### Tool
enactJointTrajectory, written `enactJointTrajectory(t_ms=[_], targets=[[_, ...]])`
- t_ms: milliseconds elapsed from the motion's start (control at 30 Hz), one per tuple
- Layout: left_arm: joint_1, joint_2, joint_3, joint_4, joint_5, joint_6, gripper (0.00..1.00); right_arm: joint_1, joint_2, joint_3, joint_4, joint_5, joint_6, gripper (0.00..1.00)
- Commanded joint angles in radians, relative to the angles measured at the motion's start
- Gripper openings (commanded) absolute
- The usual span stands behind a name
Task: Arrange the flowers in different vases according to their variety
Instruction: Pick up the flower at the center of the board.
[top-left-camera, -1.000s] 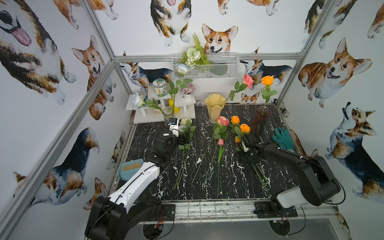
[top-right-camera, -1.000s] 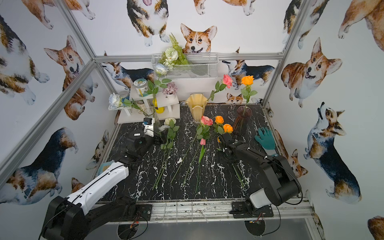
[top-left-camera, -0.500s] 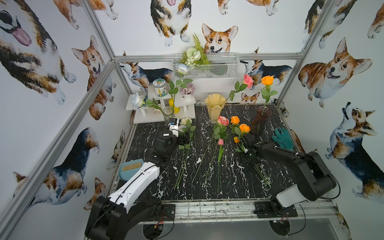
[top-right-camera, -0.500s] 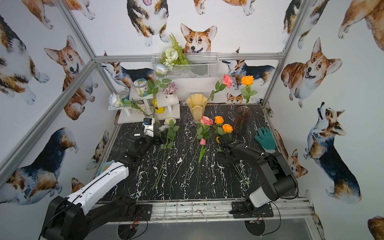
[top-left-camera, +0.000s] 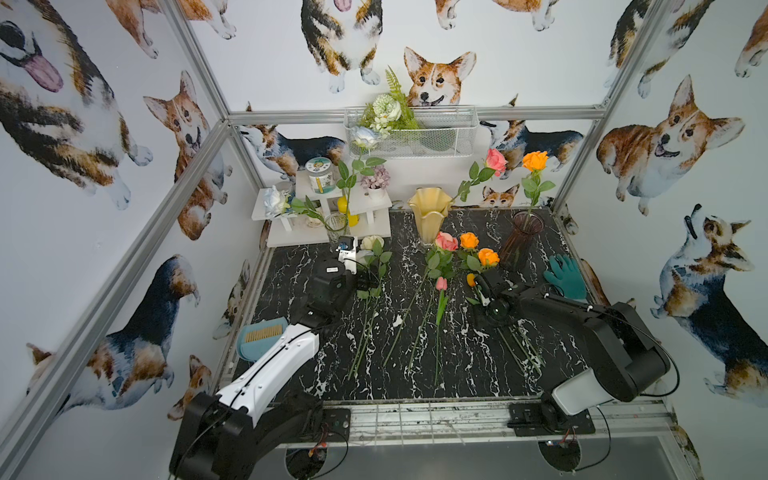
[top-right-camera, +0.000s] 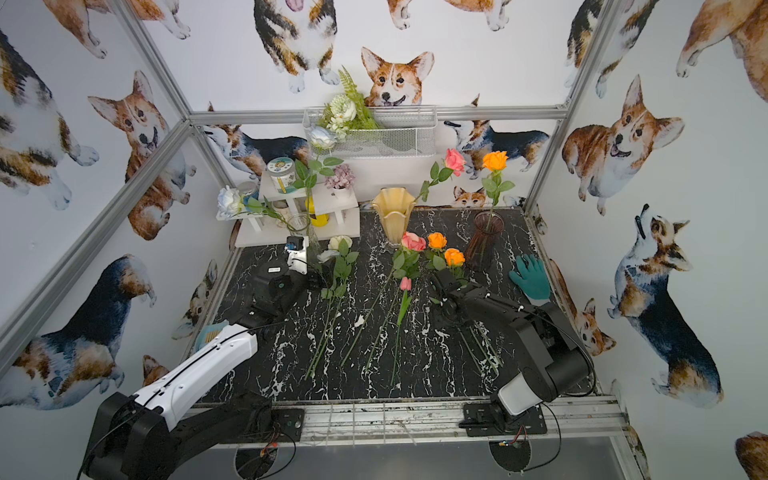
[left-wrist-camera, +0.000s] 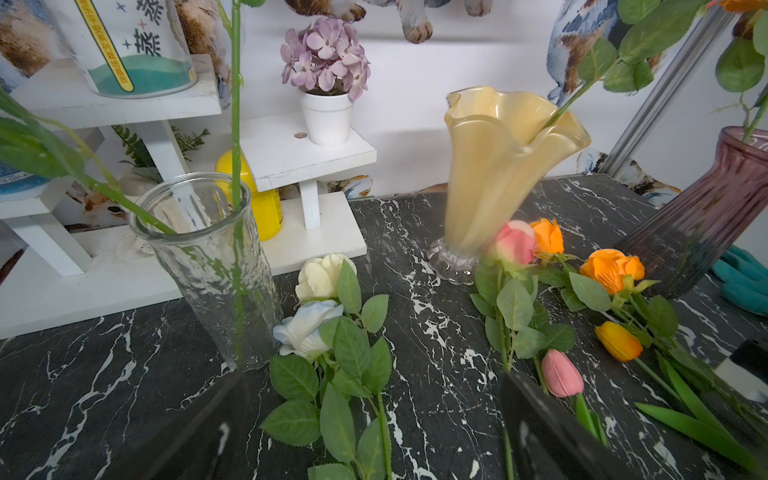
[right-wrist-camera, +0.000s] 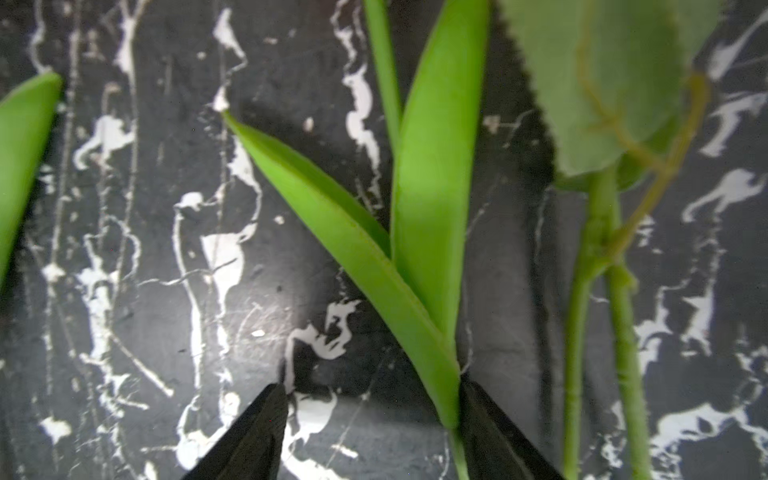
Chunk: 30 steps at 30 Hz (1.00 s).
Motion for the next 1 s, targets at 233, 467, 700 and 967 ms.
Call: enactJointTrajectory(t_ms=[233, 467, 700, 967], targets=[[-0.007, -0.013, -0.009, 0.022, 0.001, -0.004, 1.0, 0.038, -0.026, -0.04, -0.113, -0.014, 0.077, 0.68], [-0.009, -0.011, -0.009, 0.021, 0.001, -0.002, 1.0, 0.069, -0.061, -0.088, -0.114, -0.042, 0.167, 0.57], [-0.01, -0.012, -0.006, 0.022, -0.002, -0.004, 1.0, 0.114, -0.035, -0.108, -0.118, -0.036, 0.221, 0.4], [-0.01, -0.015, -0.007, 0.02, -0.011, -0.002, 1.0, 0.13, 0.001, -0.135, -0.085, -0.048, 0.232, 0.06]])
